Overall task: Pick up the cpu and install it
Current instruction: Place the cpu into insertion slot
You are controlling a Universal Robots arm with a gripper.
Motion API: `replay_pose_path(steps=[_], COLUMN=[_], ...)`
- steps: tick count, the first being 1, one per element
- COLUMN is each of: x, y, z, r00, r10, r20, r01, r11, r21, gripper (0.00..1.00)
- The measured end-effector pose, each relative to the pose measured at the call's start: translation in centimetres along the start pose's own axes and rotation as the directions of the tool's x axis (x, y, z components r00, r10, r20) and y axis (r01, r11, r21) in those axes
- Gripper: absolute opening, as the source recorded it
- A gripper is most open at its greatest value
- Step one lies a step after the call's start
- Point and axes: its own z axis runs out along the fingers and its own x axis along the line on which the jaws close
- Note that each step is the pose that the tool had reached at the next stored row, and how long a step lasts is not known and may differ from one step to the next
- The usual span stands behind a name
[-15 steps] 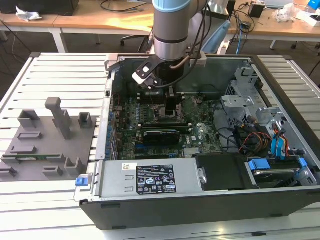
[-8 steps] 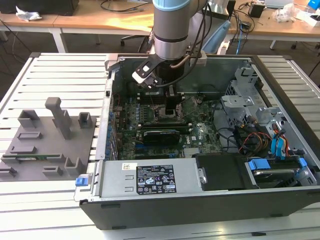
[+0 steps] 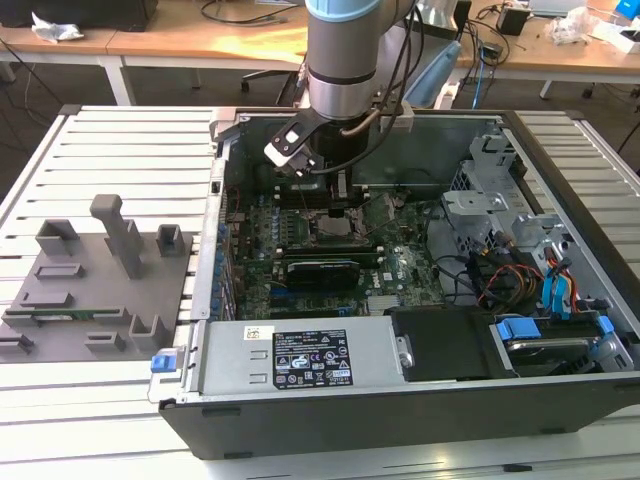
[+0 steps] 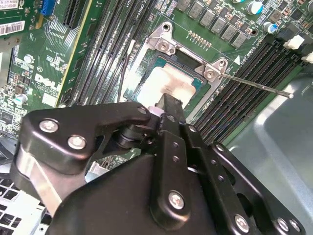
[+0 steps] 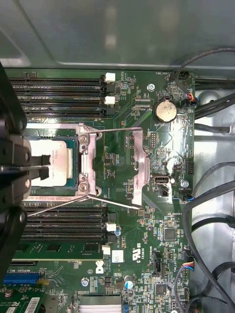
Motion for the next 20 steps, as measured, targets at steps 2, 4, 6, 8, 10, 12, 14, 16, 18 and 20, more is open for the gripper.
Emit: replay_pose_path(steps=[2,4,6,8,10,12,14,16,18,20], x=[0.0,0.0,0.0,0.0,-0.01,0.0,-0.01,-0.01,0.0,-0.01], y=[0.0,0.0,0.0,0.0,0.01,0.01,0.01,0.0,0.0,-0.01], z=[-0.01,-0.02,-0.02,-0.11,-0.12,-0.13,-0.13,-0.06,0.04,0.27], r00=[1.0,1.0,1.0,1.0,1.0,1.0,1.0,1.0,1.0,1.0], r10=[0.0,0.0,0.0,0.0,0.0,0.0,0.0,0.0,0.0,0.0], r20=[0.0,0.0,0.0,0.0,0.0001,0.0,0.0001,0.0002,0.0,0.0001], r01=[0.0,0.0,0.0,0.0,0.0,0.0,0.0,0.0,0.0,0.0], r11=[1.0,1.0,1.0,1.0,1.0,1.0,1.0,1.0,1.0,1.0], r21=[0.0,0.0,0.0,0.0,0.0,0.0,0.0,0.0001,0.0,0.0001], gripper=[0.11,0.11,0.11,0.11,0.11,0.11,0.11,0.11,0.11,0.11])
